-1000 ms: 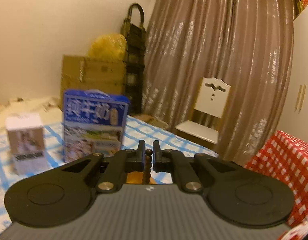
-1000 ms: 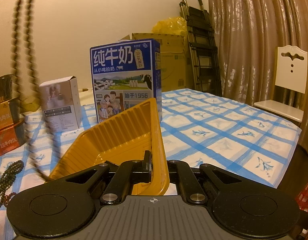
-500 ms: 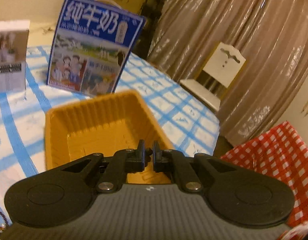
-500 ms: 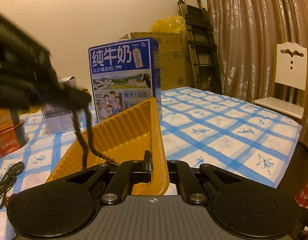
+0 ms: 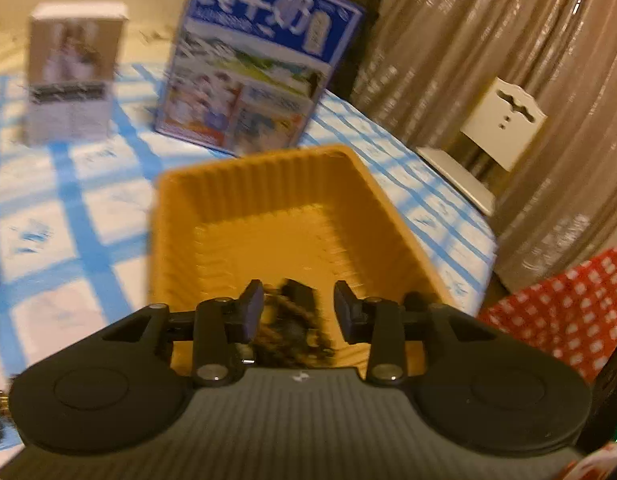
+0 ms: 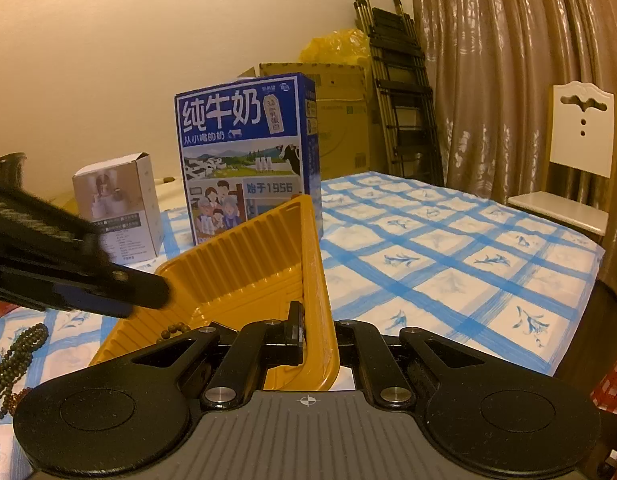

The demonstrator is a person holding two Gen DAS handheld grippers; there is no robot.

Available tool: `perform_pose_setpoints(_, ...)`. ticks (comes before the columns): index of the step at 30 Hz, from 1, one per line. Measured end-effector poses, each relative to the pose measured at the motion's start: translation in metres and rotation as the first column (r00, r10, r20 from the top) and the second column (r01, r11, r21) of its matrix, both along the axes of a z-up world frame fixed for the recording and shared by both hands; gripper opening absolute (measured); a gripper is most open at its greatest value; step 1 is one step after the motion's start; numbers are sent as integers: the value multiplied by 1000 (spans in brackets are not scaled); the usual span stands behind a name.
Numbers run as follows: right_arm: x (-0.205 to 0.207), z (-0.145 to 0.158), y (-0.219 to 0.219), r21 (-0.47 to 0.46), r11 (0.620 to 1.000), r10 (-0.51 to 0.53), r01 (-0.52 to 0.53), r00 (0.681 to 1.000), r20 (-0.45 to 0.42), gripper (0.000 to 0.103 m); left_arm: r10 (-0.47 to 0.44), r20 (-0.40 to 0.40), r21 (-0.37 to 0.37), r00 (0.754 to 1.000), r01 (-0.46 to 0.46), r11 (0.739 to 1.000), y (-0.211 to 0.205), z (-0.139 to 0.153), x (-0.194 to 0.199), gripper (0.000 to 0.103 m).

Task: Organize jewelry
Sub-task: 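Lower the bead strand into the orange tray and open the left tool, then close the left tool on the red-brown bead bracelet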

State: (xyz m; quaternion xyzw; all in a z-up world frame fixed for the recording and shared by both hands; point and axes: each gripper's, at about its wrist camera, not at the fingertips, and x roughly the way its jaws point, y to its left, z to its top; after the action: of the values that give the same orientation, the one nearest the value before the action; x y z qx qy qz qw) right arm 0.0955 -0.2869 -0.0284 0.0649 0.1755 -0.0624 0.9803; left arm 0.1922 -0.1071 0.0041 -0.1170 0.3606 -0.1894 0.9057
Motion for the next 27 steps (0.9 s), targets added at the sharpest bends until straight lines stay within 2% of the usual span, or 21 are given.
perform_pose_setpoints(6, 0, -1, -1, 2, 1000, -1, 1, 1000, -1, 6, 116, 22, 86, 993, -117, 989, 34, -4, -27, 40)
perform_pose_setpoints(14, -1, -1, -1, 2, 1000, -2, 2, 1000, -2, 6, 267, 18, 199, 964, -265, 943, 91, -18, -64, 40)
perform_pose_setpoints(20, -1, -1, -1, 1, 1000, -2, 2, 1000, -2, 6, 300, -17, 292, 954, -283, 914, 118, -38, -98, 39)
perform_pose_setpoints(27, -1, -1, -1, 1, 1000, -2, 2, 1000, -2, 6, 292, -36, 325, 956, -265, 908, 121, -53, -113, 35)
